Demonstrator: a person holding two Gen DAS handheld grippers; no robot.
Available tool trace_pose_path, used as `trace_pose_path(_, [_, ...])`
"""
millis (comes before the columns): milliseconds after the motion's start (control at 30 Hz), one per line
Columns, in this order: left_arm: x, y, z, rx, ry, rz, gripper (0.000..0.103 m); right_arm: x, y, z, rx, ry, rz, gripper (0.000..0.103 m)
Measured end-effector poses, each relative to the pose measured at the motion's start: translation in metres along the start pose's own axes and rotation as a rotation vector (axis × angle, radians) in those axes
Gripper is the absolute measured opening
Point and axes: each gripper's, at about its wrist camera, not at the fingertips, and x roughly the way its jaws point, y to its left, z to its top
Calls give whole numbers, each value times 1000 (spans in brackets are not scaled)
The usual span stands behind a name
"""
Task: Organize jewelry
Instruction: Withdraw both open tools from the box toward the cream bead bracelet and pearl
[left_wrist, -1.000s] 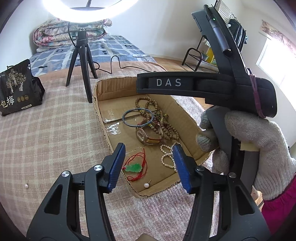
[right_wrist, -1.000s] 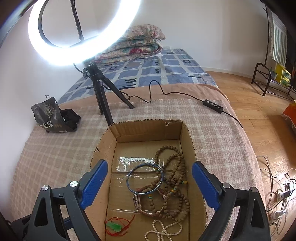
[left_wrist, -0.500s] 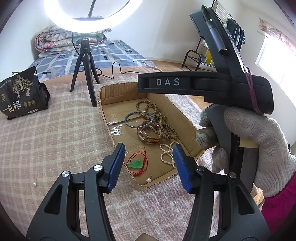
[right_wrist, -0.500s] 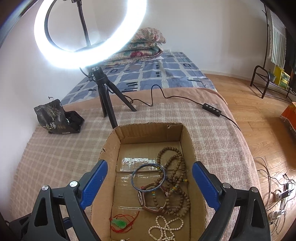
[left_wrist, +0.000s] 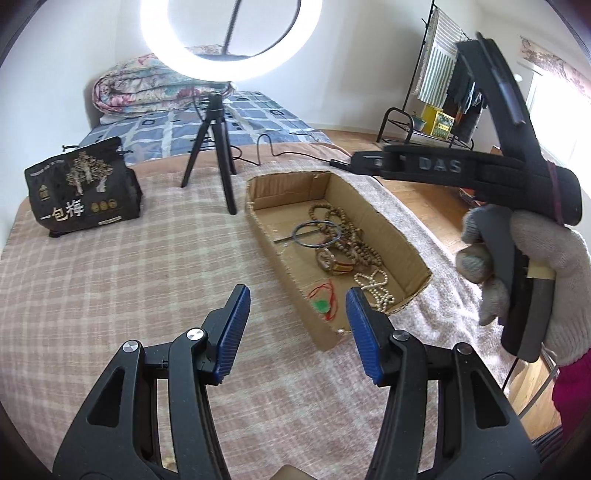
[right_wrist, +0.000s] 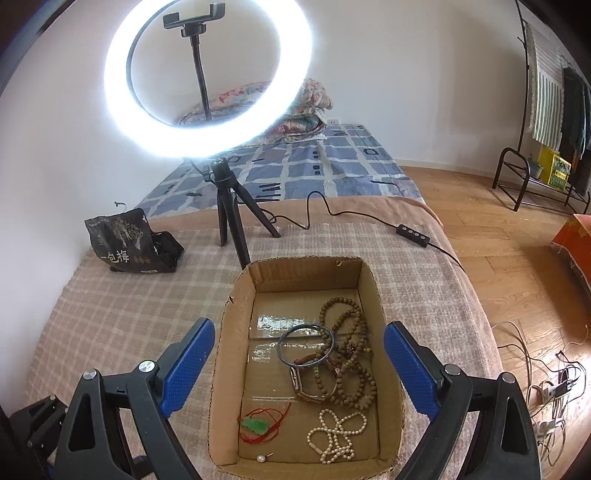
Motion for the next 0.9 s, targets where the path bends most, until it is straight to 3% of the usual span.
trace_pose_path(267, [-22,37,-5,-32,-24,40,55,-16,20,-6,-35,-18,16,94])
trace_pose_path(900, [-48,111,-25,-94,-46,128,55,-47,102,-57,-131,15,180,94])
